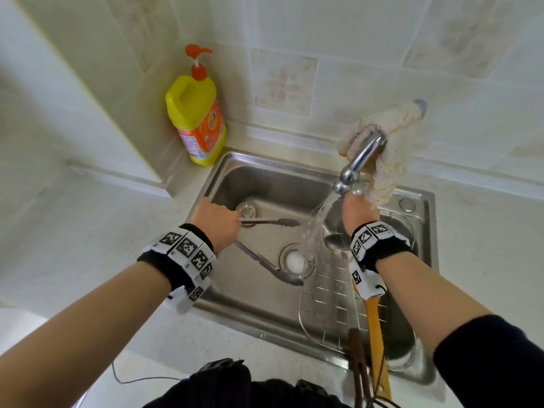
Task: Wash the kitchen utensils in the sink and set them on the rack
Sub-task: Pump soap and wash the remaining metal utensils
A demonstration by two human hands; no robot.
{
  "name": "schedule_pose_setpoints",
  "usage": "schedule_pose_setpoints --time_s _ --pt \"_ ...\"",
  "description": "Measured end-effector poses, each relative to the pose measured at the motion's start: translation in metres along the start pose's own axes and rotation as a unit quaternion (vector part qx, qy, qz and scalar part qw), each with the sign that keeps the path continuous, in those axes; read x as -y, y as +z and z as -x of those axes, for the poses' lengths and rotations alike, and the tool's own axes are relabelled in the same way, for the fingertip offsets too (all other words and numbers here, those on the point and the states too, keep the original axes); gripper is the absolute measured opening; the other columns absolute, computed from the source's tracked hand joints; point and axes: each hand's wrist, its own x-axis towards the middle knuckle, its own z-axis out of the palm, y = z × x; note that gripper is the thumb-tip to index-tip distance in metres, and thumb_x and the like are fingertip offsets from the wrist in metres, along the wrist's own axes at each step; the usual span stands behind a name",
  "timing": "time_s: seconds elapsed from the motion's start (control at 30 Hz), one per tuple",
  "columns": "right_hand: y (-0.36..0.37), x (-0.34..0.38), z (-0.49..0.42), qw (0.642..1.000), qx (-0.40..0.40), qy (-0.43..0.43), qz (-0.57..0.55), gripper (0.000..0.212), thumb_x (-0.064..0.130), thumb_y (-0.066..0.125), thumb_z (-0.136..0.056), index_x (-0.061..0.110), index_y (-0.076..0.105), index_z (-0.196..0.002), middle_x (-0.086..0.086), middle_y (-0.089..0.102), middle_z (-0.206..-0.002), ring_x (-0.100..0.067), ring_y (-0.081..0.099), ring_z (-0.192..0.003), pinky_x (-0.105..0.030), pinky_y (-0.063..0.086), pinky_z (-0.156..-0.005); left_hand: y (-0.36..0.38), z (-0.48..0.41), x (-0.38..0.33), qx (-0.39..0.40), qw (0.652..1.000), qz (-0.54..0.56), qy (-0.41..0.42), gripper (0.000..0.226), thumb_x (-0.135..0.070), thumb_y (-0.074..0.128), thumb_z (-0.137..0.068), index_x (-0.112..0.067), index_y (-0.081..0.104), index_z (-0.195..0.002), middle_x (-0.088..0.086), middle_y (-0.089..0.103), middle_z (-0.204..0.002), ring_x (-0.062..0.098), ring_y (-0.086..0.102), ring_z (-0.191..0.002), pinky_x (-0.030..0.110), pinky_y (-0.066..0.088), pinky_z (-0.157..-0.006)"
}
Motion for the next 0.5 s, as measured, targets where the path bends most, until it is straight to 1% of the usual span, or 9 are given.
schedule_pose_setpoints --time_s 0.07,0.1,0.2,0.23,0.3,0.37,0.4,0.43,0.5 --pt "0.0 -0.003 -0.002 0.998 0.001 0.045 -0.046 0.023 0.01 0.036 -0.098 -0.001 0.053 -0.11 -0.017 0.06 -0.104 -0.025 0.057 -0.081 -0.032 0.046 -0.065 0.003 -0.001 0.003 0.014 1.0 -0.013 0.004 0.024 -0.027 0.032 -0.098 -0.021 0.055 -0.101 0.0 0.066 -0.092 0.021 0.063 -0.088 0.036 0.038 -0.087" --pt "0.0 -0.004 -0.003 0.996 0.004 0.054 -0.067 0.024 0.011 0.036 -0.098 0.0 0.053 -0.112 -0.017 0.06 -0.105 -0.026 0.058 -0.083 -0.033 0.047 -0.067 0.006 0.0 0.004 0.027 0.999 -0.019 0.008 0.024 -0.026 0.033 -0.098 -0.021 0.056 -0.103 0.0 0.065 -0.096 0.021 0.062 -0.091 0.036 0.038 -0.086" --pt "0.006 -0.008 -0.002 0.994 -0.003 0.044 -0.098 0.031 0.006 0.037 -0.098 -0.003 0.043 -0.127 -0.022 0.056 -0.119 -0.034 0.058 -0.106 -0.04 0.048 -0.091 0.01 -0.001 0.007 0.05 0.998 -0.032 0.001 0.024 -0.026 0.034 -0.097 -0.02 0.055 -0.107 0.0 0.062 -0.105 0.021 0.06 -0.096 0.035 0.038 -0.084" --pt "0.009 -0.008 0.001 0.991 -0.008 0.031 -0.127 0.035 0.005 0.037 -0.098 -0.006 0.037 -0.131 -0.024 0.054 -0.121 -0.036 0.055 -0.109 -0.041 0.046 -0.094 0.011 -0.003 0.006 0.052 0.998 -0.027 -0.008 0.025 -0.025 0.033 -0.097 -0.019 0.056 -0.107 0.0 0.062 -0.105 0.021 0.06 -0.096 0.034 0.039 -0.084" --pt "0.012 -0.006 0.007 0.966 -0.033 0.024 -0.254 0.039 0.004 0.038 -0.097 -0.005 0.032 -0.134 -0.023 0.056 -0.115 -0.032 0.057 -0.105 -0.038 0.045 -0.093 0.01 -0.005 0.003 0.062 0.997 0.0 -0.042 0.028 -0.025 0.031 -0.097 -0.019 0.056 -0.106 0.001 0.064 -0.104 0.021 0.06 -0.097 0.032 0.039 -0.082" --pt "0.017 -0.001 0.012 0.906 -0.004 0.076 -0.415 0.036 0.005 0.038 -0.097 0.0 0.036 -0.133 -0.017 0.059 -0.115 -0.025 0.059 -0.102 -0.034 0.047 -0.095 0.01 -0.008 0.0 0.077 0.994 0.028 -0.07 0.028 -0.023 0.03 -0.097 -0.018 0.057 -0.104 0.002 0.064 -0.106 0.022 0.06 -0.098 0.031 0.041 -0.078" --pt "0.019 0.001 0.014 0.866 0.028 0.11 -0.486 0.033 0.006 0.037 -0.098 -0.001 0.04 -0.13 -0.017 0.058 -0.12 -0.025 0.059 -0.107 -0.033 0.046 -0.097 0.01 -0.01 -0.003 0.086 0.993 0.034 -0.077 0.028 -0.022 0.031 -0.097 -0.017 0.058 -0.104 0.002 0.063 -0.107 0.022 0.06 -0.099 0.031 0.042 -0.078" --pt "0.02 0.002 0.01 0.823 0.052 0.143 -0.548 0.032 0.006 0.036 -0.099 -0.004 0.043 -0.129 -0.02 0.055 -0.126 -0.027 0.056 -0.114 -0.032 0.046 -0.098 0.009 -0.012 -0.006 0.095 0.991 0.043 -0.087 0.029 -0.021 0.031 -0.097 -0.015 0.058 -0.106 0.003 0.063 -0.109 0.023 0.06 -0.1 0.032 0.045 -0.079" --pt "0.016 0.002 0.0 0.708 0.099 0.201 -0.67 0.035 0.002 0.034 -0.099 -0.009 0.04 -0.132 -0.024 0.046 -0.136 -0.031 0.047 -0.127 -0.027 0.047 -0.092 0.005 -0.016 -0.018 0.106 0.987 0.059 -0.104 0.031 -0.02 0.03 -0.098 -0.013 0.057 -0.11 0.004 0.062 -0.113 0.024 0.06 -0.104 0.034 0.047 -0.084"
